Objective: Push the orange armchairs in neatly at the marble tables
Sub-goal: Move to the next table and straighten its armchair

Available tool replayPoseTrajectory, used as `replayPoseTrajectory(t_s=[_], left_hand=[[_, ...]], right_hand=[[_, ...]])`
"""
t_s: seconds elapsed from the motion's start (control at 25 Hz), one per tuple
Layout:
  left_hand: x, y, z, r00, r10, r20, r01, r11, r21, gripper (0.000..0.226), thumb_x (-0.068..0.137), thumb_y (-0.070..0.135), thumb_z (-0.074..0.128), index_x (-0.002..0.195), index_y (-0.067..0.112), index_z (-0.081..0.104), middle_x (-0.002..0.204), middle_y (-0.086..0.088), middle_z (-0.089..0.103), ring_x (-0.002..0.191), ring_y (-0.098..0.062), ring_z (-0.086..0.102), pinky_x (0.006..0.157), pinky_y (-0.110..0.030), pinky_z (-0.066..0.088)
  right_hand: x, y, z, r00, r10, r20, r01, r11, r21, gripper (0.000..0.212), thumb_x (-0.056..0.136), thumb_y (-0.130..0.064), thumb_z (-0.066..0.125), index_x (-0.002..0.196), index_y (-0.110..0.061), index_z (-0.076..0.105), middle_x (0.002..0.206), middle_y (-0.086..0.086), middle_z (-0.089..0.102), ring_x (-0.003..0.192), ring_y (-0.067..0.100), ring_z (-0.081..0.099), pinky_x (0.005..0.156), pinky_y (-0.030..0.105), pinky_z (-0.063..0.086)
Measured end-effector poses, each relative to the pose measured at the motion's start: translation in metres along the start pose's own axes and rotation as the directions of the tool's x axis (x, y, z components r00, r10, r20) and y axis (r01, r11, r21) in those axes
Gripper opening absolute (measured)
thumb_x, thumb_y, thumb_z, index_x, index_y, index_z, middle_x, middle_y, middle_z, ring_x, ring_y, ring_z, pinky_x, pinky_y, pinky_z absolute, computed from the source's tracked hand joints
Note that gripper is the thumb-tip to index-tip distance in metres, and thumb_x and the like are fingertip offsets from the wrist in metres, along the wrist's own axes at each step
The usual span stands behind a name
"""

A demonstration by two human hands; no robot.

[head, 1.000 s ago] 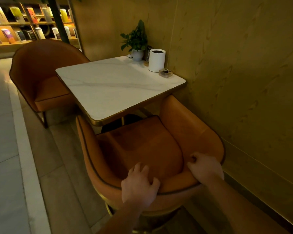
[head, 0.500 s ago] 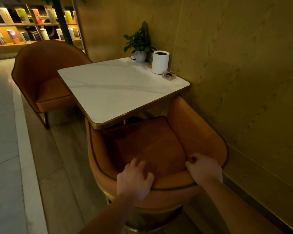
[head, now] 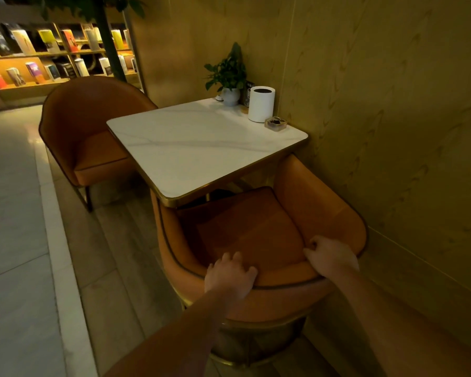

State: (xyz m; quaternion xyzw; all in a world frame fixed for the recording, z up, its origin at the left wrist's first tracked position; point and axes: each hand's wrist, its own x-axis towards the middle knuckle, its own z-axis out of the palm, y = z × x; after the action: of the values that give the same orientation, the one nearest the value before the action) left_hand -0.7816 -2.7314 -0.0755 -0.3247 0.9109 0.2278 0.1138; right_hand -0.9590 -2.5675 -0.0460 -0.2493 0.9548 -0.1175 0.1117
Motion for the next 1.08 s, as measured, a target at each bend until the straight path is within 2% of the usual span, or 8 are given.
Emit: replayPoseTrajectory(t_s=[0.08, 0.16, 0.28, 0.48, 0.6, 0.8, 1.08], left_hand=[[-0.013, 0.005, -0.013, 0.999, -0.013, -0.043, 0.01, 0.997, -0.079, 0.058, 0.098, 0.055, 0.027, 0.148, 0.026, 0.035, 0.152, -0.003, 0.036, 0.138, -0.029, 0.036, 0.117, -0.055, 0.025], [-0.03, 0.008, -0.027, 0.994, 0.013, -0.109, -0.02, 0.998, -0.064, 0.057, 0.1, 0.053, 0.029, 0.151, 0.027, 0.03, 0.155, -0.003, 0.034, 0.144, -0.027, 0.03, 0.121, -0.055, 0.018], [-0.062, 0.007, -0.044, 0.985, 0.037, -0.169, -0.041, 0.999, -0.024, 0.059, 0.1, 0.053, 0.03, 0.154, 0.03, 0.023, 0.161, -0.002, 0.026, 0.151, -0.026, 0.017, 0.122, -0.056, 0.014], [-0.112, -0.022, -0.084, 0.979, 0.024, -0.204, -0.014, 0.999, 0.047, 0.063, 0.1, 0.055, 0.029, 0.157, 0.034, 0.011, 0.167, -0.005, 0.008, 0.154, -0.028, 0.0, 0.122, -0.058, 0.006], [-0.133, -0.053, -0.119, 0.966, 0.041, -0.254, -0.016, 0.995, 0.098, 0.066, 0.099, 0.057, 0.028, 0.157, 0.033, 0.008, 0.167, -0.007, 0.006, 0.154, -0.03, -0.002, 0.122, -0.061, 0.004], [-0.147, -0.11, -0.179, 0.957, 0.082, -0.279, -0.064, 0.995, 0.073, 0.067, 0.1, 0.055, 0.026, 0.159, 0.031, 0.005, 0.168, -0.009, 0.003, 0.154, -0.031, -0.004, 0.121, -0.062, 0.004], [-0.15, -0.24, -0.239, 0.933, 0.151, -0.328, -0.14, 0.989, 0.056, 0.065, 0.1, 0.058, 0.027, 0.157, 0.033, 0.008, 0.167, -0.007, 0.008, 0.154, -0.029, -0.003, 0.121, -0.063, 0.006]], right_hand=[[-0.007, -0.008, -0.008, 0.999, -0.037, 0.033, 0.038, 0.999, -0.017, 0.038, 0.095, -0.054, 0.049, 0.117, -0.025, 0.061, 0.106, 0.001, 0.066, 0.098, 0.022, 0.06, 0.086, 0.039, 0.05], [-0.02, -0.02, -0.022, 0.995, -0.104, -0.001, 0.104, 0.994, -0.04, 0.038, 0.097, -0.052, 0.047, 0.116, -0.022, 0.061, 0.103, 0.001, 0.066, 0.096, 0.021, 0.06, 0.083, 0.037, 0.05], [-0.046, -0.035, -0.044, 0.977, -0.207, -0.057, 0.201, 0.975, -0.095, 0.041, 0.099, -0.049, 0.045, 0.126, -0.021, 0.059, 0.116, 0.001, 0.066, 0.108, 0.021, 0.057, 0.086, 0.036, 0.049], [-0.08, -0.075, -0.081, 0.947, -0.306, -0.095, 0.29, 0.945, -0.152, 0.043, 0.1, -0.047, 0.042, 0.134, -0.023, 0.055, 0.125, -0.002, 0.064, 0.115, 0.018, 0.055, 0.092, 0.034, 0.047], [-0.102, -0.121, -0.097, 0.946, -0.303, -0.116, 0.293, 0.951, -0.096, 0.046, 0.101, -0.046, 0.042, 0.141, -0.022, 0.05, 0.133, 0.0, 0.06, 0.123, 0.02, 0.052, 0.095, 0.036, 0.047], [-0.122, -0.204, -0.095, 0.953, -0.277, -0.124, 0.27, 0.96, -0.073, 0.048, 0.101, -0.047, 0.043, 0.143, -0.024, 0.047, 0.138, -0.002, 0.057, 0.127, 0.019, 0.05, 0.092, 0.034, 0.048], [-0.13, -0.335, -0.071, 0.97, -0.171, -0.171, 0.179, 0.983, 0.033, 0.047, 0.1, -0.047, 0.047, 0.142, -0.028, 0.048, 0.143, -0.005, 0.053, 0.133, 0.017, 0.047, 0.099, 0.038, 0.047]])
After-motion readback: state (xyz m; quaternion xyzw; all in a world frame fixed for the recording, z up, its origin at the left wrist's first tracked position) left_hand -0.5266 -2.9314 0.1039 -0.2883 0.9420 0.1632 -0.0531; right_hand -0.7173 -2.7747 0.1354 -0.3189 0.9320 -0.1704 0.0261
